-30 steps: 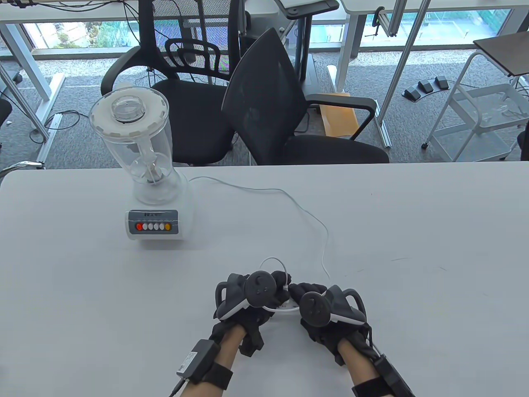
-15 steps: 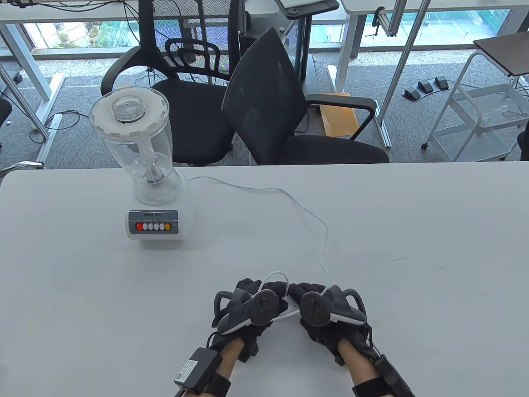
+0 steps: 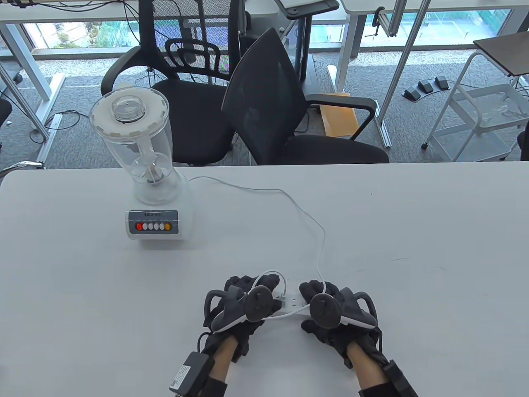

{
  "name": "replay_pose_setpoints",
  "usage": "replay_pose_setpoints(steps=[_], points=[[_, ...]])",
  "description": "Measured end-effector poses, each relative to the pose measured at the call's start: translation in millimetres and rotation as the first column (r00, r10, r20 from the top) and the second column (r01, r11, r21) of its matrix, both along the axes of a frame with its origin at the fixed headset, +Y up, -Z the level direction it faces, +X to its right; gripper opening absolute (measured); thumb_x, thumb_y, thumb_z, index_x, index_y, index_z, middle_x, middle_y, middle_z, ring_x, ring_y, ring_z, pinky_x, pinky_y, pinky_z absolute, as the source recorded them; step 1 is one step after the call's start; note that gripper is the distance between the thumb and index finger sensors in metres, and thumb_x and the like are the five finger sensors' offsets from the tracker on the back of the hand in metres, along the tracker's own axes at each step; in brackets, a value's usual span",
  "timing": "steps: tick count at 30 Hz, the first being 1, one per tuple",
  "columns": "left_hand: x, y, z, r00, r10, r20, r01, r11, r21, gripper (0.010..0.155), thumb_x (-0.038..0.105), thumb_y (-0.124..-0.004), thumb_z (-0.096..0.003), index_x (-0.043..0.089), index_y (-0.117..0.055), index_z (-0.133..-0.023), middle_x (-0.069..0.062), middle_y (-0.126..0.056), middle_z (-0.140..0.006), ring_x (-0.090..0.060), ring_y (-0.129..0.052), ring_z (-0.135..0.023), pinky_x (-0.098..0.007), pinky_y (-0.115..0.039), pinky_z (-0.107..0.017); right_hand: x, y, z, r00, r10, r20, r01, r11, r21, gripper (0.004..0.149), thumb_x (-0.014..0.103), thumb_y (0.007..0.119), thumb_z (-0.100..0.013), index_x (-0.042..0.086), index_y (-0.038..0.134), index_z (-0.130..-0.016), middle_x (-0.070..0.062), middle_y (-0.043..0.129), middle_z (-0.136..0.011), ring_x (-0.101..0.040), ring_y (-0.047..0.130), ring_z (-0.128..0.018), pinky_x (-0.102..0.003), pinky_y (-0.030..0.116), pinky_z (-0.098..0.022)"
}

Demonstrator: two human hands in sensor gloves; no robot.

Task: Plug the blender into the power strip

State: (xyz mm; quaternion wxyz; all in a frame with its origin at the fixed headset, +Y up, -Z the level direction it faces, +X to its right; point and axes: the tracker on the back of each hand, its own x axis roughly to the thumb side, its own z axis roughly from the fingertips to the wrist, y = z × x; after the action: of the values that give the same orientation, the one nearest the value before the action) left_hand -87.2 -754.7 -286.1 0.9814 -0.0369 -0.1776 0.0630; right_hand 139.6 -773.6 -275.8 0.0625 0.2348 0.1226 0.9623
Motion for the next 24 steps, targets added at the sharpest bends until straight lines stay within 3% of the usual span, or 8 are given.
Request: replay_pose_setpoints(steps=[5,8,14,19,24], points=[[-49.9,0.4,-1.5,0.987,-0.123,-0.102,0.116,0.991,-0.072,0.077,0.057,-0.073,-0.0443,0.029,-0.052,-0.113,-0.002,-0.068,-0.117,-0.037,-0.073,-0.105,-0.069,-0.055,-0.072,30.6,10.0,-2.6,0.996,0.031,0.088,-0.03,1.0,-0.004,0.086,0.046,0.079,-0.045,0.004,0.047,-0.111,-0.03,0.051,-0.111,-0.061,0.051,-0.097,-0.071,0.058,-0.059],[-82.1,5.6,0.2,0.983,-0.069,-0.172,0.055,0.995,-0.085,0.078,0.056,-0.074,-0.0451,0.028,-0.05,-0.113,-0.006,-0.064,-0.119,-0.04,-0.067,-0.108,-0.072,-0.052,-0.072,54.1,17.0,-4.5,0.985,-0.025,0.169,0.026,1.0,-0.006,0.083,0.047,0.079,-0.045,0.003,0.053,-0.11,-0.03,0.057,-0.11,-0.061,0.057,-0.095,-0.069,0.06,-0.059],[-138.0,18.9,8.6,0.949,0.048,-0.313,-0.053,0.999,-0.007,0.081,0.058,-0.072,-0.0462,0.024,-0.044,-0.115,-0.009,-0.056,-0.122,-0.044,-0.058,-0.111,-0.075,-0.047,-0.072,86.5,31.0,-2.8,0.939,-0.199,0.28,0.161,0.975,0.152,0.086,0.048,0.079,-0.045,0.002,0.049,-0.111,-0.031,0.053,-0.111,-0.061,0.054,-0.096,-0.07,0.06,-0.059],[-149.0,32.2,14.5,0.934,0.123,-0.336,-0.108,0.992,0.064,0.083,0.059,-0.071,-0.0464,0.024,-0.042,-0.116,-0.009,-0.054,-0.123,-0.045,-0.055,-0.112,-0.077,-0.043,-0.072,103.4,46.5,2.9,0.91,-0.265,0.319,0.179,0.945,0.275,0.087,0.049,0.079,-0.045,0.003,0.047,-0.112,-0.03,0.05,-0.112,-0.06,0.052,-0.097,-0.071,0.059,-0.059],[-147.3,45.7,21.8,0.936,0.153,-0.317,-0.11,0.983,0.15,0.083,0.06,-0.07,-0.0463,0.026,-0.039,-0.116,-0.007,-0.053,-0.123,-0.044,-0.054,-0.113,-0.077,-0.042,-0.073,120.6,57.1,6.7,0.883,-0.317,0.346,0.201,0.922,0.332,0.088,0.05,0.078,-0.045,0.003,0.047,-0.112,-0.03,0.05,-0.112,-0.06,0.052,-0.098,-0.071,0.059,-0.059]])
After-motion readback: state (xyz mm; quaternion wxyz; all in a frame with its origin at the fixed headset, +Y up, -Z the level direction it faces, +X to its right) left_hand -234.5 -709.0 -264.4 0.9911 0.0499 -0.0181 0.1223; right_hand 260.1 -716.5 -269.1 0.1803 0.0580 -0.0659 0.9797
